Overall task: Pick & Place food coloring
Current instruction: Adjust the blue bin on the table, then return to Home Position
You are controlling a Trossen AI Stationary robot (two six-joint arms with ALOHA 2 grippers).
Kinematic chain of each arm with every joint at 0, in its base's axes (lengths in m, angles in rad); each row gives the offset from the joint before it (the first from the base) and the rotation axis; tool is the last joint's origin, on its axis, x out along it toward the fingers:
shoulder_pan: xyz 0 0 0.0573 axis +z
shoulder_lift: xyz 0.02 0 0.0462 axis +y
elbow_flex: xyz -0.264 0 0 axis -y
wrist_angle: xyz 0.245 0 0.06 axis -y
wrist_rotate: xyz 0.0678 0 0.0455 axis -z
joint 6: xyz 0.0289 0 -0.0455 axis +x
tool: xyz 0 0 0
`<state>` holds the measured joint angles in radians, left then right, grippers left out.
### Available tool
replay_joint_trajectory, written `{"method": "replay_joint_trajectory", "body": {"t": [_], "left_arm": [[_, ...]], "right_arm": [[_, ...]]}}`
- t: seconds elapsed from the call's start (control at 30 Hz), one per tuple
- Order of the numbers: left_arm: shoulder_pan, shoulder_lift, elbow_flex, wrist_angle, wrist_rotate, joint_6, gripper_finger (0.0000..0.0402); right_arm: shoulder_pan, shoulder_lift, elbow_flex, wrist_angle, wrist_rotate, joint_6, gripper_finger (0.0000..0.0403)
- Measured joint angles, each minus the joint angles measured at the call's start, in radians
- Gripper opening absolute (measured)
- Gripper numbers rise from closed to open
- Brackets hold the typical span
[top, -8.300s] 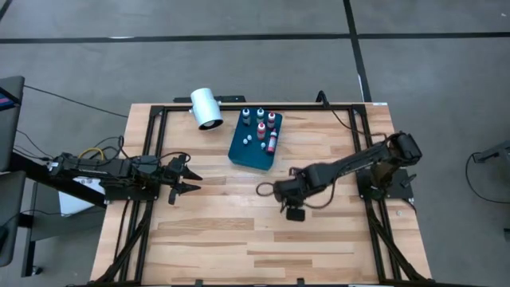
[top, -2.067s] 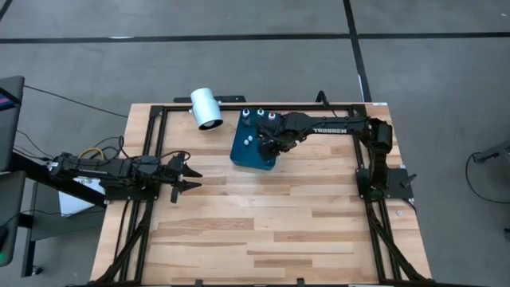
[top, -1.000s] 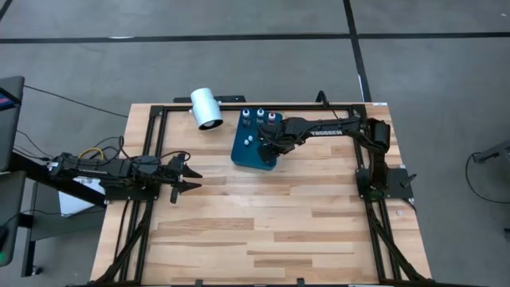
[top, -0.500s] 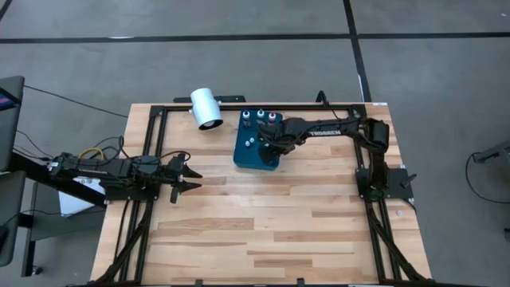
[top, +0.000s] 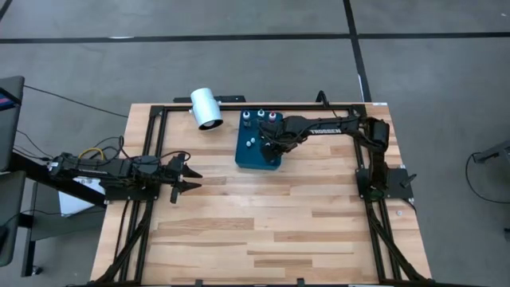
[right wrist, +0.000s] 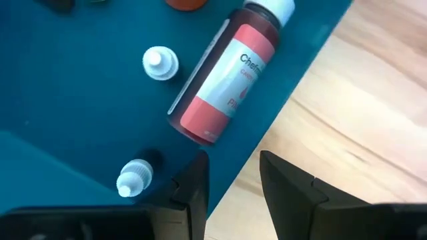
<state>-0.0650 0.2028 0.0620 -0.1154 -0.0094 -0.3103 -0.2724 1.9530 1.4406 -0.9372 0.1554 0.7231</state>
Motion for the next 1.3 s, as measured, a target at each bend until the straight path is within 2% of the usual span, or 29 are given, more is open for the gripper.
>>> {"method": "replay_joint_trajectory", "body": {"t": [0.97,1.13,1.3], "left_arm": [[0.000,0.000,0.000,0.000,-0.003,-0.002,0.0167],[0.000,0.000,0.000,0.000,-0.003,-0.001,0.0167],[0.000,0.000,0.000,0.000,-0.002,-0.001,0.0167]], "right_arm": [[-0.025,-0.011,0.000,-0.035,0.060,-0.105,0.0120],[-0.021,-0.091,0.000,-0.045,0.080,-0.114,0.0120],[-0.015,-0.243,0.001,-0.057,0.079,-0.114,0.0120]]}}
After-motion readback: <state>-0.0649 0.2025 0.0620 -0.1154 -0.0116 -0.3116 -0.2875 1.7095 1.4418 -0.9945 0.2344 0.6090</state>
